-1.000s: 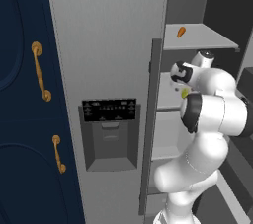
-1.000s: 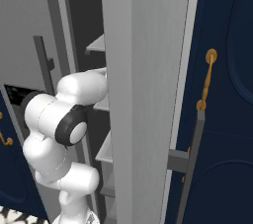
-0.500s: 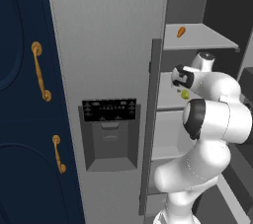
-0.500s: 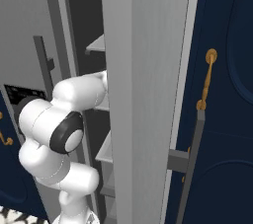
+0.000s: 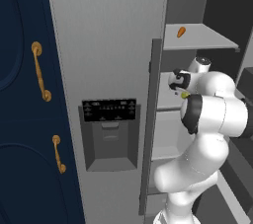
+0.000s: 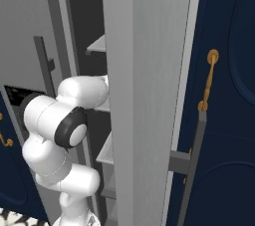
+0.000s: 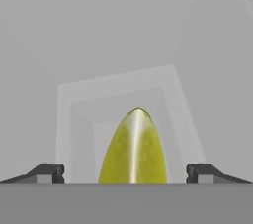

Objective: Grab a lemon wedge from the fridge and one ice cube from the ice bowl, and put them in the glass of lemonade.

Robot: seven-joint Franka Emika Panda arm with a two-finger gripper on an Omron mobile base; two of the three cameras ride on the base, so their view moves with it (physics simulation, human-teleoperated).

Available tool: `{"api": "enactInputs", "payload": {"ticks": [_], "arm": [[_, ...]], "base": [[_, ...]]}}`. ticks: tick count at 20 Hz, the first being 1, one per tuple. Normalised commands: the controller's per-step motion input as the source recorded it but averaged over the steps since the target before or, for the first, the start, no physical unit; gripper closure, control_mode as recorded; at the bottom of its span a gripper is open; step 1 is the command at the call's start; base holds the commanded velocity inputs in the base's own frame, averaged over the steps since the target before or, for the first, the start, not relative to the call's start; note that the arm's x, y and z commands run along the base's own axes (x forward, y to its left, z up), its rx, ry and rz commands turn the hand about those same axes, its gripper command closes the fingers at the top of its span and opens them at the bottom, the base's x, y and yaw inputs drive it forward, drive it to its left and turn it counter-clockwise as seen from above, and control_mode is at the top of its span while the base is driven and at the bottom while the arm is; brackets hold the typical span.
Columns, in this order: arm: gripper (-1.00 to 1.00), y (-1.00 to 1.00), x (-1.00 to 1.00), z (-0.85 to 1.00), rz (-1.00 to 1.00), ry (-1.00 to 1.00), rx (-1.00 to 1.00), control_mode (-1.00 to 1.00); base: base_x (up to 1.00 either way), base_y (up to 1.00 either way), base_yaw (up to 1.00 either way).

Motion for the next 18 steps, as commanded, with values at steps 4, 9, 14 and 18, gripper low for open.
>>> {"api": "enactInputs", "payload": {"ticks": [4, 9, 14, 18], "arm": [[-1.00, 0.00, 0.00, -0.23, 0.00, 0.00, 0.03, -1.00], [-1.00, 0.00, -0.09, -0.04, 0.00, 0.00, 0.00, -1.00], [-1.00, 0.00, -0.21, -0.08, 0.00, 0.00, 0.00, -1.00], [-1.00, 0.07, -0.01, -0.15, 0.00, 0.00, 0.00, -1.00]], "base": [[0.00, 0.00, 0.00], [0.00, 0.00, 0.00], [0.00, 0.00, 0.00], [0.00, 0.00, 0.00]]}}
